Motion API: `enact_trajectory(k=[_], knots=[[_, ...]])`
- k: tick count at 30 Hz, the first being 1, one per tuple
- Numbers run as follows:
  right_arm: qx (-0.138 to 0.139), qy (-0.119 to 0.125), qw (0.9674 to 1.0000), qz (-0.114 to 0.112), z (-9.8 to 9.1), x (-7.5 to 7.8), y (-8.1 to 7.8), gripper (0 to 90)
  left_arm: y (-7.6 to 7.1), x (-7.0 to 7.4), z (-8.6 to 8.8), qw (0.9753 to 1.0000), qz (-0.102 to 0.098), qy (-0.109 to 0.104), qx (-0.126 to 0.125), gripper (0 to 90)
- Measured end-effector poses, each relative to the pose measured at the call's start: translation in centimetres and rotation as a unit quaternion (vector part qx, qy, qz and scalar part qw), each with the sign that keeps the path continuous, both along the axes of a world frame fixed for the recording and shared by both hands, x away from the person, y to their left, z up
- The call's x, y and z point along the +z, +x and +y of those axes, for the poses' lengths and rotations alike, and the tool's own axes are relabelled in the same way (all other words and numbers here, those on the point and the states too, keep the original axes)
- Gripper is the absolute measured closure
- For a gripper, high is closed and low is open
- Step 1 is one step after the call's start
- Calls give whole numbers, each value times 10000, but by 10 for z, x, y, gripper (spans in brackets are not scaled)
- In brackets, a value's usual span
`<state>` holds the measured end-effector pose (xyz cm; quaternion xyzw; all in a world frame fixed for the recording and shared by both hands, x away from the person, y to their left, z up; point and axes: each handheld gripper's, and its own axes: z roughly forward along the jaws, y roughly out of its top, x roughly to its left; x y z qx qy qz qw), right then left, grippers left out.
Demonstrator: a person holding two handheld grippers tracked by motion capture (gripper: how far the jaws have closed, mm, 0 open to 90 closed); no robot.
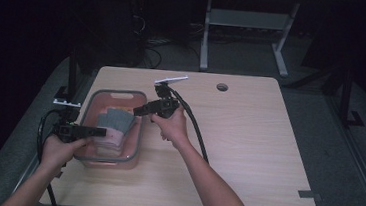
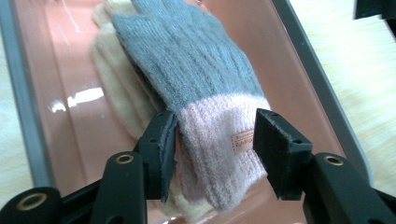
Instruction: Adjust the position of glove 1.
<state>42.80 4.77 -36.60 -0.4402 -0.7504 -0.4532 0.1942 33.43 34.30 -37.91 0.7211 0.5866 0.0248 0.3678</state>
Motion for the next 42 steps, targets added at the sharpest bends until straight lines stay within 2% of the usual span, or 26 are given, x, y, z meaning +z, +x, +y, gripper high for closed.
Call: enact_trajectory(k=[13,17,19,22,35,42], knots=[[-231,66,9997,-6,-34,0,-2,664,8,21,-10,9998,-191,60,-55,452],[-280,103,9996,10,-42,-1,-3,655,9,22,-13,9998,-194,-34,-46,441],[-293,95,9995,5,-45,-2,-4,649,9,23,-15,9998,-191,3,-111,441],[-339,99,9994,15,-51,-3,-5,642,10,26,-17,9996,-265,-88,-71,440],[-514,116,9986,-30,-75,-2,-8,621,14,33,-36,9983,-429,-255,-303,411],[-614,69,9981,-24,-90,-5,-10,608,15,33,-49,9976,-424,-331,-429,388]])
